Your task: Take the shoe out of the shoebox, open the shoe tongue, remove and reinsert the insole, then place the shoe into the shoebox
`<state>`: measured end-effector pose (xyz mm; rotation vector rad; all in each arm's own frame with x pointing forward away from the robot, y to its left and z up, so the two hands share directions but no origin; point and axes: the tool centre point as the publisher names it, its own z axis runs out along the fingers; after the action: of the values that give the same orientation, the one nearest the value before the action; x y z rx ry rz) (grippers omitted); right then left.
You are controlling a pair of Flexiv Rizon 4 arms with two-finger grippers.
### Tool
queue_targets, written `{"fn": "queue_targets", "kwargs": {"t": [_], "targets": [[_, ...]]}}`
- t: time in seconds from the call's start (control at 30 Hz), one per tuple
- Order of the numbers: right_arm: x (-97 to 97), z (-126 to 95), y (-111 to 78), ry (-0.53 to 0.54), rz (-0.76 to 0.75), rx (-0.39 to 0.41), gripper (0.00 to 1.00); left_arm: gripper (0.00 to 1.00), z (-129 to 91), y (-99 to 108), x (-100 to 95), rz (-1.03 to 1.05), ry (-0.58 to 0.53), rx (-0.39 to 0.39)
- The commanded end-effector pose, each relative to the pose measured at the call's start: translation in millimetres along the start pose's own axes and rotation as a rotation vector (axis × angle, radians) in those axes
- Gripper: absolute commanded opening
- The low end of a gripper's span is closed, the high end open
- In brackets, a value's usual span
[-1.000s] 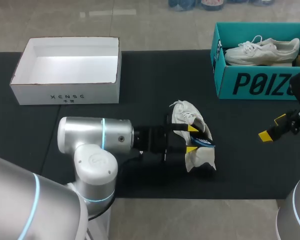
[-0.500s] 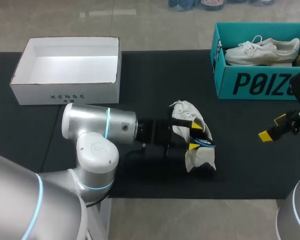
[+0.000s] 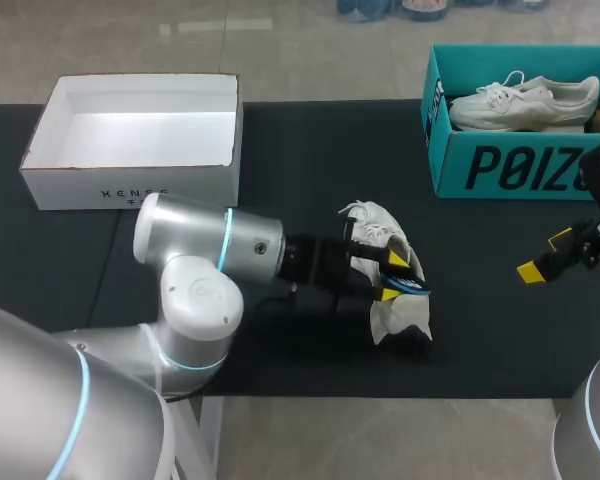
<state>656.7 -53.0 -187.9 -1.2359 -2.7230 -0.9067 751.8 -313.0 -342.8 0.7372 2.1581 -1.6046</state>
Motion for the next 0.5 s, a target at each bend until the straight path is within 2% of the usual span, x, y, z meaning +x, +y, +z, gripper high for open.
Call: {"fn": "queue_targets", "kwargs": {"t": [0.03,0.07,0.17,0.27,0.33,0.5], "targets": [[1.0,0.4,-2.0,-0.003,0.0,-0.002,1.0,0.36,4.1,-0.1,-0.7,0.001,0.005,-0.001],[1.0,0.4,-2.0,-0.003,0.0,-0.002,1.0,0.33,4.4,-0.3,-0.7,0.002,0.001,0.002],[1.0,0.4,-2.0,-0.003,0.0,-0.002,1.0,0.14,4.6,-0.7,-0.7,0.001,-0.003,0.003],[1.0,0.4,-2.0,-0.003,0.0,-0.002,1.0,0.09,4.6,-0.5,0.7,-0.003,0.004,0.002],[1.0,0.4,-2.0,-0.003,0.0,-0.002,1.0,0.0,4.5,-0.2,1.1,-0.002,0.007,-0.002],[1.0,0.4,-2.0,-0.003,0.0,-0.002,1.0,0.0,3.9,-1.7,-0.5,0.025,0.011,-0.021]]}}
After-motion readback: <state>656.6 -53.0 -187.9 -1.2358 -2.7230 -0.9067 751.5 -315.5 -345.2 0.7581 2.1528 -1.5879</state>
